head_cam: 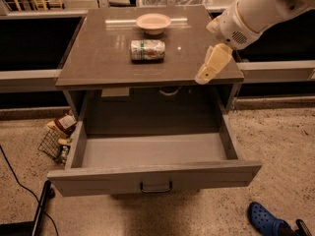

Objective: Place 7up can into top drawer

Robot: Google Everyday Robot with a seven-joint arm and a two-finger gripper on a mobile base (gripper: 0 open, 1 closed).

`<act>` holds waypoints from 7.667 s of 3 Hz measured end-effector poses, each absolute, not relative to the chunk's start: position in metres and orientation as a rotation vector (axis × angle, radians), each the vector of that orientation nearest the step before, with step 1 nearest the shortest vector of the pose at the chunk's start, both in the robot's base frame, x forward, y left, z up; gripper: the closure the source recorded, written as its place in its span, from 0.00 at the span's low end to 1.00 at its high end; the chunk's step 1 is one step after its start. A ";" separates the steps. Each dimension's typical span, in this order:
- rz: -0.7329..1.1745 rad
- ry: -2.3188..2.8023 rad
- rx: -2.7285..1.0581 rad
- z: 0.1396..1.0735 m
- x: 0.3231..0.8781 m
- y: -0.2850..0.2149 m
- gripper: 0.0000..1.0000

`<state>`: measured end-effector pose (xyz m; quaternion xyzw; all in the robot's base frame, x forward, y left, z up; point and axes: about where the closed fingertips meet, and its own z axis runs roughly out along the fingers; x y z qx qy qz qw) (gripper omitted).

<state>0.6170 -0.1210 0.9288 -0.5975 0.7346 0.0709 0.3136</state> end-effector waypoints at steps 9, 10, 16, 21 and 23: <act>0.267 1.777 -1.601 0.844 0.804 0.000 0.17; 0.300 1.776 -1.595 0.838 0.807 0.002 0.41; 0.449 1.572 -1.544 0.889 0.686 -0.028 1.00; 0.607 1.770 -1.381 0.769 0.597 0.004 1.00; 0.558 1.912 -1.146 0.686 0.608 -0.009 1.00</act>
Offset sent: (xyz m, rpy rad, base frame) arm 0.1467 0.0417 -0.0157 0.0850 -0.1226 0.0559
